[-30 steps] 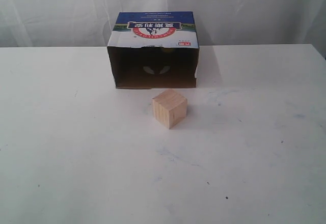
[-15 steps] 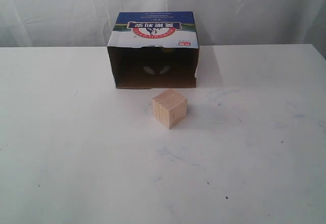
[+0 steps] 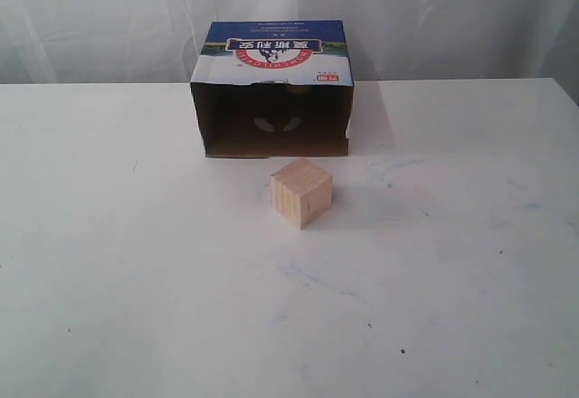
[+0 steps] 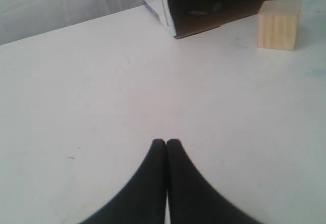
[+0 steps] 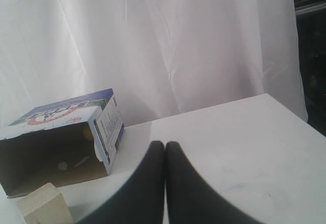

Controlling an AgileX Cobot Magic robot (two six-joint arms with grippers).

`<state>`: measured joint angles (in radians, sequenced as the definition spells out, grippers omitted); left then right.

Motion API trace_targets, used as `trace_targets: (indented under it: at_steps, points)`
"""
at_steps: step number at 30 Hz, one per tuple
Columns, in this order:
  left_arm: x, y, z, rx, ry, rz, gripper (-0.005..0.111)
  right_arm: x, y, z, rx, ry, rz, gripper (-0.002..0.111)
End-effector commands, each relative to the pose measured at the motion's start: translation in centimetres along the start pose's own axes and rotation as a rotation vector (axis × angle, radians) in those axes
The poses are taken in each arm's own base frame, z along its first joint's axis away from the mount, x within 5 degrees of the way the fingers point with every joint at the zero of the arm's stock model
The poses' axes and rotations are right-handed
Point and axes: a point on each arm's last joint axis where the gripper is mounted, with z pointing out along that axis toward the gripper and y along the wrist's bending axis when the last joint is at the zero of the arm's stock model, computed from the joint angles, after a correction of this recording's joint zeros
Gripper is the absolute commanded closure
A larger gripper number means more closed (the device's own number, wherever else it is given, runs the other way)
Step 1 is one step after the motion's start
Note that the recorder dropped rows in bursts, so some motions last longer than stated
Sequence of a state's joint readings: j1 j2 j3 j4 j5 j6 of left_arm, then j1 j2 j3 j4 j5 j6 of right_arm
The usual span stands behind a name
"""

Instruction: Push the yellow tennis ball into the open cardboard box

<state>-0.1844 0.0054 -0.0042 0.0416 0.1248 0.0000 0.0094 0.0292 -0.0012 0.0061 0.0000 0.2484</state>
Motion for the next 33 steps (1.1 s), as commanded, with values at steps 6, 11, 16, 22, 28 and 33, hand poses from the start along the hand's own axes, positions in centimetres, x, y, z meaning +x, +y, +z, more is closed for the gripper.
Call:
trace_targets:
  at_steps: [6,11,16,22,28,33]
  points:
    - [0.3,1.08,-0.1,-0.198,0.025,-0.061,0.107,-0.04,0.01,-0.04,-0.002,-0.009,0.003,0.108]
    - [0.35,1.32,-0.15,-0.242,0.031,-0.073,0.107,-0.04,0.01,-0.04,-0.002,-0.009,0.003,0.108]
    - [0.35,1.32,-0.15,-0.242,0.031,-0.073,0.107,-0.04,0.01,-0.04,-0.002,-0.009,0.003,0.108]
    - [0.35,1.32,-0.15,-0.242,0.031,-0.073,0.107,-0.04,0.01,-0.04,-0.002,-0.009,0.003,0.108]
    - [0.35,1.32,-0.15,-0.242,0.031,-0.073,0.107,-0.04,0.01,-0.04,-0.002,-0.009,0.003,0.108]
    - [0.35,1.32,-0.15,-0.242,0.031,-0.073,0.107,-0.04,0.01,-0.04,-0.002,-0.009,0.003,0.108]
